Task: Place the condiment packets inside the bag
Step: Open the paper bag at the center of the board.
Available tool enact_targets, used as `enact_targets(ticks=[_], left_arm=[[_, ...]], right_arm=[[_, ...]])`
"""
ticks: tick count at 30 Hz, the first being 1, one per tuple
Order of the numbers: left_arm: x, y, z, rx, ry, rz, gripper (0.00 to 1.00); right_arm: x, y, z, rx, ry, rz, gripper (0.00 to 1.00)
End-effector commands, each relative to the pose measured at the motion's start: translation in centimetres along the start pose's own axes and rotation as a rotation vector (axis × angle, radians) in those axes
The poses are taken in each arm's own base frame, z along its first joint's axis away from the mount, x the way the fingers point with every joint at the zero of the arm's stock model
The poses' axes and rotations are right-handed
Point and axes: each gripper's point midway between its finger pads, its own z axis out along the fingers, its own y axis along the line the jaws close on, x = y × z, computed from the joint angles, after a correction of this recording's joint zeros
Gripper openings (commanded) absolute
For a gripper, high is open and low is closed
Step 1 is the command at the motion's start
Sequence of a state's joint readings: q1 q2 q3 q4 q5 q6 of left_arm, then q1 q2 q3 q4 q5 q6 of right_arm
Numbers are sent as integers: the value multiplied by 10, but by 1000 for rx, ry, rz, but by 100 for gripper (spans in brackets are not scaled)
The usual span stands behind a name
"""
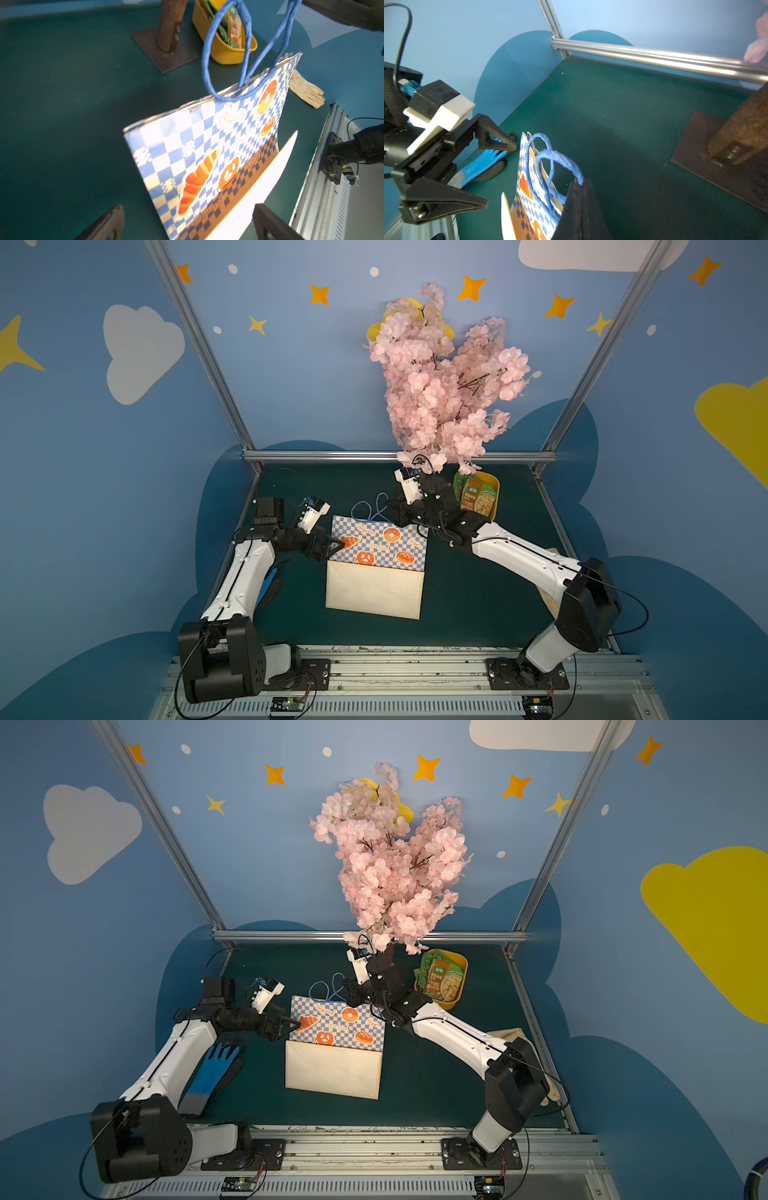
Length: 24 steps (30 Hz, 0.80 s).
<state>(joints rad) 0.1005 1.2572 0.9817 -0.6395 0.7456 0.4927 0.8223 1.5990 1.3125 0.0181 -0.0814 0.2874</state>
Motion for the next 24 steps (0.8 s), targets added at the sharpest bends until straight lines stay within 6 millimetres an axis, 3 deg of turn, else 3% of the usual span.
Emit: enact_targets(ticks=[1,8,13,20,24], left_arm=[[-23,-29,-14,49,-54,49,100],[-50,-63,-38,71,-95,115,100],[-60,-85,-55,94,-126,155,99],[-53,-107,-58,144,-134,174,96],[-37,-98,-39,106,-74,166,95]], right_arm=[[-24,19,-22,6,-79,-56,0],[-54,43,-59,50,-241,-90,0],[-63,63,-76,64,-323,-151,0],[-54,67,-74,114,-312,-205,0],[-42,67,-64,124,-283,-217,0]])
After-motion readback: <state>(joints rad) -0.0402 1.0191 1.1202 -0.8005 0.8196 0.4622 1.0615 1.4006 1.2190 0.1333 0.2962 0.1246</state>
